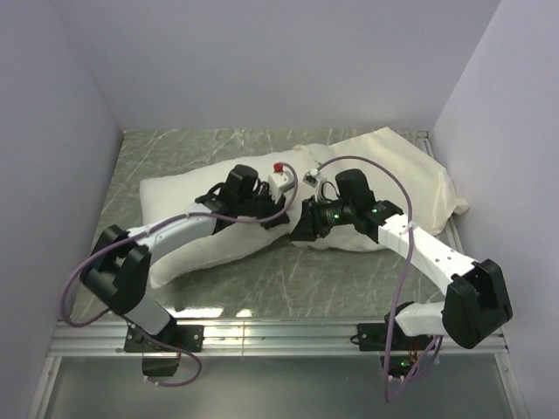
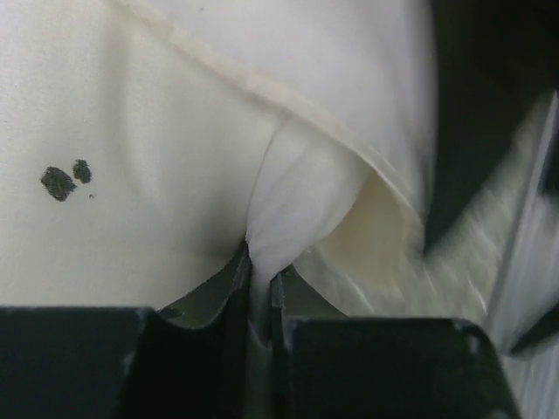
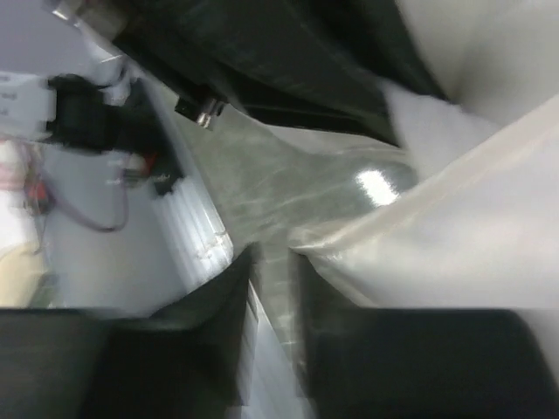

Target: Put the pillow into the pillowcase

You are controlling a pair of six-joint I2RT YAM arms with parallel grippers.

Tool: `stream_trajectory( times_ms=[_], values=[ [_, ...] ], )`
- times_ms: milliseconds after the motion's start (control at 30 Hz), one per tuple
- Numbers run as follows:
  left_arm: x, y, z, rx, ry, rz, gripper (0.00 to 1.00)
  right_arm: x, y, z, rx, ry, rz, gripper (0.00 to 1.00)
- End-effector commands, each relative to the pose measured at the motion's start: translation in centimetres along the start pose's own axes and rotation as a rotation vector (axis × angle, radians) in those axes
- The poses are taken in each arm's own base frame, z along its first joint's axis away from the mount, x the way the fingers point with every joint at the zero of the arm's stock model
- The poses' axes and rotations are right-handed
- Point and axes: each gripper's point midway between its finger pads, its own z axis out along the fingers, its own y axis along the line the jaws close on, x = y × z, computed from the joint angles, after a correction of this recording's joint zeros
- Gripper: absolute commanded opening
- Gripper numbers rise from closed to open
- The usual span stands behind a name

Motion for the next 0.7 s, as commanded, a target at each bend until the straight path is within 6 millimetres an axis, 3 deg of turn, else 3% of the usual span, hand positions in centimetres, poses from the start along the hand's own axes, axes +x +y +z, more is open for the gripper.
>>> stream_trajectory(
  times_ms=[0, 33, 67, 133, 167, 200, 267, 300, 333, 367, 433, 467, 533, 567, 667],
  values=[
    [3.0, -7.9, -3.7, 0.269, 0.051, 0.147, 0.0, 0.2, 4.7, -2.7, -0.177, 0.012, -0.06, 0.63],
    [5.5, -9.6, -4.2, 0.325, 0.096, 0.174, 0.0, -0.8, 4.0, -3.9, -0.155, -0.018, -0.068, 0.67],
    [6.4, -10.3, -4.8, 0.352, 0.105, 0.255, 0.0, -2.0, 5.1, -5.4, -0.2, -0.037, -0.072, 0.7],
    [8.3, -12.5, -6.4, 0.413, 0.131, 0.327, 0.05, -5.0, 4.2, -8.1, -0.196, -0.121, -0.041, 0.74],
    [8.8, -13.0, -6.9, 0.44, 0.132, 0.389, 0.08, -7.4, 4.7, -9.3, -0.195, -0.166, -0.075, 0.77],
    [9.0, -13.4, -7.6, 0.445, 0.137, 0.414, 0.14, -9.1, 3.5, -9.6, -0.106, -0.208, -0.083, 0.77],
    [8.7, -13.8, -7.8, 0.433, 0.133, 0.44, 0.4, -11.9, 0.8, -9.5, 0.059, -0.247, -0.108, 0.76],
    [8.0, -13.4, -7.9, 0.399, 0.125, 0.443, 0.48, -14.6, -1.0, -10.3, 0.206, -0.306, -0.134, 0.75],
    [6.8, -13.2, -8.0, 0.38, 0.116, 0.452, 0.57, -15.2, -3.7, -9.2, 0.286, -0.283, -0.111, 0.73],
    [6.0, -13.1, -8.1, 0.362, 0.109, 0.453, 0.6, -16.4, -3.9, -9.3, 0.351, -0.271, -0.118, 0.69],
    [2.9, -12.0, -8.4, 0.263, 0.076, 0.439, 0.63, -16.3, -7.0, -8.6, 0.484, -0.194, -0.09, 0.68],
    [2.1, -11.8, -8.6, 0.237, 0.073, 0.415, 0.63, -14.9, -8.4, -7.5, 0.5, -0.093, -0.04, 0.68],
    [-0.4, -10.2, -9.2, 0.138, 0.045, 0.399, 0.64, -12.9, -9.7, -7.2, 0.521, 0.003, -0.037, 0.7],
    [-0.7, -9.8, -9.4, 0.112, 0.047, 0.382, 0.65, -10.7, -10.4, -7.1, 0.532, 0.078, -0.014, 0.71],
    [-2.6, -8.3, -10.3, 0.055, -0.005, 0.417, 0.68, -7.8, -12.1, -7.8, 0.593, 0.174, -0.043, 0.73]
  ],
)
